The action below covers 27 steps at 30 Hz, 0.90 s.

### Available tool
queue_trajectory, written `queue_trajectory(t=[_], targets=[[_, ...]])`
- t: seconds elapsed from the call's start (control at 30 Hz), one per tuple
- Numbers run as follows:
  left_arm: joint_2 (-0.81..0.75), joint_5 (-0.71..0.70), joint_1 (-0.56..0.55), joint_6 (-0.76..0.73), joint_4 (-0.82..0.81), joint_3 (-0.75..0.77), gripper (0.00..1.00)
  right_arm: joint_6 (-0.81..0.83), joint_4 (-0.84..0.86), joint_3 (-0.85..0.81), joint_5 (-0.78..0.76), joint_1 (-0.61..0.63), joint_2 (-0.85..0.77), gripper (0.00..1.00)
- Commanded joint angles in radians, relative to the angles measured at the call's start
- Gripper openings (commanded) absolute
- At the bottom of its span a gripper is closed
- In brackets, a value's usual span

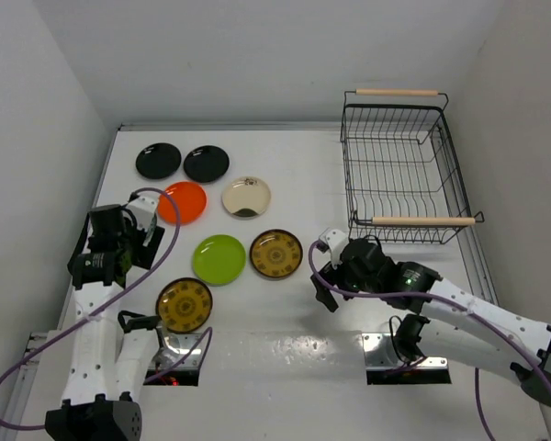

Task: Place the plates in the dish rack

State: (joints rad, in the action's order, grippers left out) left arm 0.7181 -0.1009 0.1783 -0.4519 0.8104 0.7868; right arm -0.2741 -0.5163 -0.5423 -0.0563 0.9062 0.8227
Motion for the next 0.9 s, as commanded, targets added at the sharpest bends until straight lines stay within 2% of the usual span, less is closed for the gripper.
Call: queue_trajectory(t=[0.0,0.13,0.23,0.27,0.33,0.37,0.4,0.43,0.47,0.5,0.53,0.57,0.6,0.73,0.87], targets=[[-0.012,0.015,0.007,0.090,0.010,0.072,1.00,-0.071,-0.068,-0.083,-0.111,0.017,0.039,1.00],[-0.034,0.006,0.007,0.090,0.039,0.133,1.00,-0.168,-0.067,-0.189,-0.183,0.004,0.090,1.00],[-0.034,0.044,0.007,0.018,0.064,0.175,1.00,-0.090,0.028,-0.270,0.010,-0.022,0.169,1.00],[-0.034,0.099,0.007,-0.005,0.064,0.186,1.00,-0.068,0.056,-0.289,0.032,-0.033,0.197,0.98],[0.013,0.150,0.007,-0.039,0.075,0.210,1.00,-0.071,0.055,-0.404,0.094,-0.070,0.295,0.83],[0.052,0.162,0.007,-0.039,0.075,0.227,0.95,-0.071,0.014,-0.442,0.107,-0.082,0.378,0.67],[0.099,0.162,-0.006,-0.039,0.075,0.253,0.91,-0.073,-0.008,-0.564,0.118,-0.123,0.419,0.62],[0.221,0.150,-0.007,-0.024,0.075,0.320,0.87,-0.073,-0.049,-0.608,0.133,-0.134,0.461,0.62],[0.291,0.139,-0.017,-0.013,0.088,0.365,0.83,-0.086,-0.068,-0.643,0.134,-0.160,0.586,0.66],[0.360,0.139,-0.017,0.001,0.102,0.414,0.77,-0.099,-0.100,-0.715,0.130,-0.191,0.625,0.75],[0.427,0.139,-0.017,0.001,0.139,0.518,0.75,-0.108,-0.135,-0.775,0.119,-0.197,0.694,0.84],[0.545,0.139,-0.017,0.011,0.159,0.567,0.73,-0.131,-0.145,-0.797,0.112,-0.223,0.754,0.91],[0.588,0.159,-0.017,0.021,0.173,0.604,0.71,-0.132,-0.162,-0.832,0.072,-0.236,0.780,0.97],[0.652,0.225,-0.005,0.032,0.118,0.591,0.71,-0.135,-0.174,-0.884,0.015,-0.259,0.933,0.97],[0.643,0.236,-0.020,-0.072,0.069,0.395,0.71,-0.158,-0.151,-0.863,0.042,-0.245,1.036,0.95]])
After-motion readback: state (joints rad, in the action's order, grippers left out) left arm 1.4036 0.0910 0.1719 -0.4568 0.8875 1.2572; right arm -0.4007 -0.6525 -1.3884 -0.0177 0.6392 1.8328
